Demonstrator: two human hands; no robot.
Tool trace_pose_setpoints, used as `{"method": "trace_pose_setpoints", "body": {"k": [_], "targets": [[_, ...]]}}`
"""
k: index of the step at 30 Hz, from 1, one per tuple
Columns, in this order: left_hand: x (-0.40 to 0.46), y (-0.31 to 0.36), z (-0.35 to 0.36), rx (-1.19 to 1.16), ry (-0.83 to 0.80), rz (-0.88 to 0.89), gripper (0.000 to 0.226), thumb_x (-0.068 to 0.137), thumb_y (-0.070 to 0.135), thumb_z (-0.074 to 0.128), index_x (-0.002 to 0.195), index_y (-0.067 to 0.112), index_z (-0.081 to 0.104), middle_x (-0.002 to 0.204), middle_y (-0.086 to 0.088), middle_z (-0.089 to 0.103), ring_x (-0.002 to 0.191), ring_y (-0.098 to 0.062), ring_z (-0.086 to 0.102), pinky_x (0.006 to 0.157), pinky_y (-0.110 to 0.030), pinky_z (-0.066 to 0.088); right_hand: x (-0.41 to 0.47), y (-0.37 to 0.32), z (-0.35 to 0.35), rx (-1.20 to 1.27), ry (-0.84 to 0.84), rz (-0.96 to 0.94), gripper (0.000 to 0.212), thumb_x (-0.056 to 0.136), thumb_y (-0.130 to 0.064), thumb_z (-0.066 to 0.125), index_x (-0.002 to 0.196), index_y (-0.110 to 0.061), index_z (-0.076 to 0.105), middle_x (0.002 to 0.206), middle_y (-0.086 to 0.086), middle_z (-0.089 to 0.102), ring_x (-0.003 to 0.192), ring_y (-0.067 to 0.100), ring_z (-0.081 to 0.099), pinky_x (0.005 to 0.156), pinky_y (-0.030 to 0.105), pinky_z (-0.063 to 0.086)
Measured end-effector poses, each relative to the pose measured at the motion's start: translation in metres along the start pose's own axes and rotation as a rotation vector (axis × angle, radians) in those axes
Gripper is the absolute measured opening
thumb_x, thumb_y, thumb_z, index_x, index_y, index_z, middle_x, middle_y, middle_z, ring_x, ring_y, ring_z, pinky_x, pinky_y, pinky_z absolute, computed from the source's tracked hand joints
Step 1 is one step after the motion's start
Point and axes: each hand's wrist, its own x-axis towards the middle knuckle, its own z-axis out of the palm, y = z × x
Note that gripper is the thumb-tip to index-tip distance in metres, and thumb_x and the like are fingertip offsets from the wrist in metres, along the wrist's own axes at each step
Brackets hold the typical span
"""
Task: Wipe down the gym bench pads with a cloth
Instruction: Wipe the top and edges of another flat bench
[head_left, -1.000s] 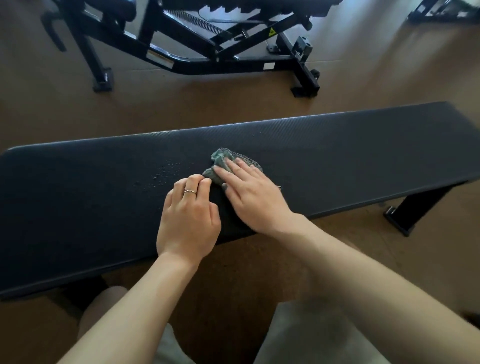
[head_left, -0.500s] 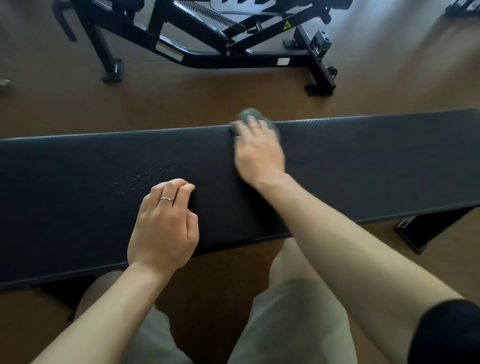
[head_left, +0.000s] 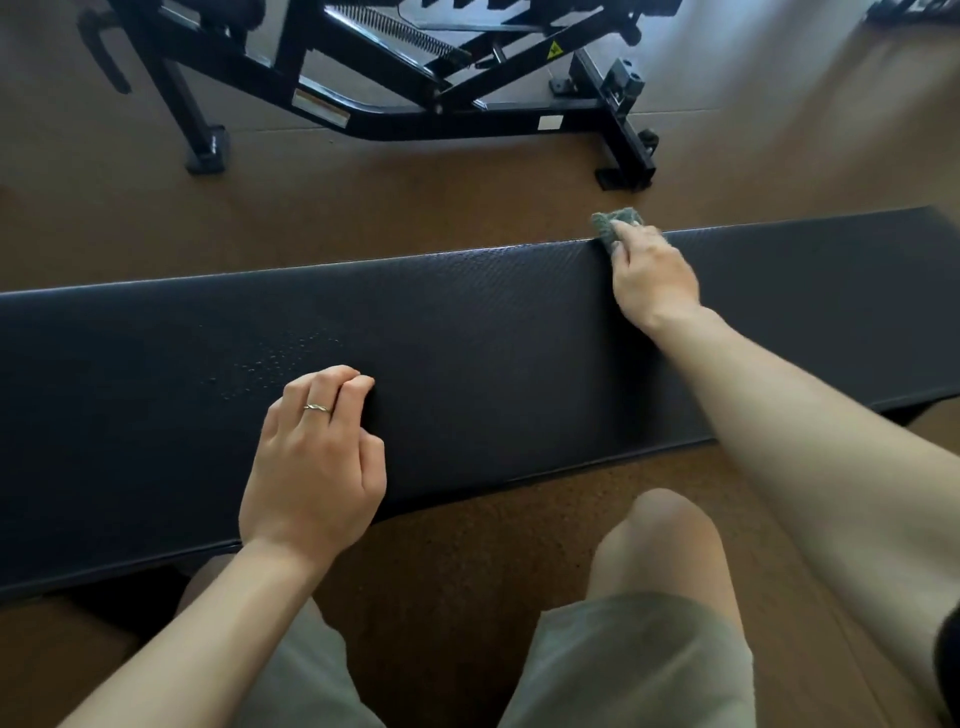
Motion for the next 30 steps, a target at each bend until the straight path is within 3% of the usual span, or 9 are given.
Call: {"method": "trace_pose_setpoints", "body": {"k": [2,5,9,12,15,19,22,25,30], "targets": [[0.0,0.0,0.0,0.007,-0.004,0.004,0.047,0.092,0.022,0.039,0.132,0.006,0.058,0.134,-0.01,0.055,0.125,-0.032,0.049,0.105,-0.053,0.046,0.001,-0.023,0.015,-0.025,0.008,0.048,0.043,0.108,-0.024,0.032,0.143,-0.011,0.052,0.154,0.015,0.046,0.143,0.03,0.038,0.119,0.038,0.024],[0.0,0.001,-0.001,0.012,0.0,0.004,0.048,0.092,0.023,0.038,0.132,0.006,0.058,0.134,-0.01,0.054,0.125,-0.031,0.049,0.105,-0.053,0.046,-0.016,-0.094,0.047,-0.044,0.05,-0.18,0.038,0.1,-0.02,0.038,0.128,-0.014,0.063,0.144,0.013,0.057,0.13,0.033,0.051,0.11,0.041,0.033],[0.001,0.001,-0.001,0.027,-0.009,0.002,0.05,0.091,0.024,0.038,0.132,0.004,0.058,0.135,-0.012,0.055,0.125,-0.033,0.048,0.105,-0.052,0.044,-0.076,-0.18,0.077,0.027,-0.086,-0.656,0.043,0.102,-0.021,0.042,0.142,-0.023,0.057,0.157,0.008,0.045,0.144,0.028,0.041,0.119,0.037,0.023],[0.001,0.001,-0.001,0.031,-0.017,0.008,0.05,0.092,0.025,0.037,0.133,0.005,0.057,0.135,-0.011,0.054,0.125,-0.032,0.048,0.105,-0.051,0.044,-0.079,-0.162,0.066,0.081,-0.234,-0.818,0.045,0.104,-0.021,0.041,0.147,-0.024,0.052,0.157,0.007,0.045,0.147,0.024,0.039,0.122,0.038,0.025],[0.0,0.0,-0.001,0.006,-0.012,0.013,0.048,0.092,0.025,0.038,0.132,0.007,0.058,0.134,-0.008,0.053,0.124,-0.03,0.048,0.105,-0.051,0.046,-0.045,-0.096,0.036,0.081,-0.1,-0.684,0.043,0.102,-0.017,0.042,0.142,-0.023,0.059,0.149,0.008,0.054,0.138,0.026,0.049,0.12,0.033,0.029],[0.0,-0.001,0.0,-0.001,0.0,0.013,0.047,0.091,0.024,0.039,0.131,0.007,0.058,0.133,-0.008,0.054,0.124,-0.031,0.049,0.104,-0.052,0.048,0.002,0.019,-0.013,0.018,0.005,-0.087,0.046,0.108,-0.025,0.033,0.152,-0.017,0.044,0.16,0.011,0.04,0.148,0.024,0.033,0.122,0.033,0.019],[0.0,-0.002,0.001,0.0,0.002,0.018,0.046,0.091,0.024,0.04,0.13,0.006,0.059,0.133,-0.009,0.055,0.124,-0.031,0.05,0.104,-0.052,0.048,0.004,0.04,-0.014,0.018,0.038,0.164,0.05,0.109,-0.027,0.028,0.156,-0.012,0.036,0.163,0.016,0.032,0.152,0.029,0.025,0.126,0.037,0.014],[-0.001,-0.002,0.002,0.011,-0.004,0.022,0.046,0.091,0.024,0.041,0.131,0.007,0.058,0.133,-0.009,0.054,0.125,-0.031,0.049,0.104,-0.052,0.047,-0.014,-0.003,0.015,-0.014,0.09,0.164,0.051,0.105,-0.023,0.029,0.152,-0.009,0.04,0.16,0.024,0.034,0.15,0.037,0.029,0.125,0.039,0.013],[0.0,-0.002,0.001,0.011,-0.006,0.022,0.046,0.092,0.023,0.042,0.132,0.007,0.058,0.134,-0.009,0.054,0.126,-0.031,0.048,0.106,-0.053,0.046,-0.1,-0.104,0.055,0.057,0.072,-0.305,0.054,0.097,-0.023,0.029,0.144,-0.017,0.055,0.154,0.016,0.047,0.145,0.035,0.039,0.123,0.047,0.022]]}}
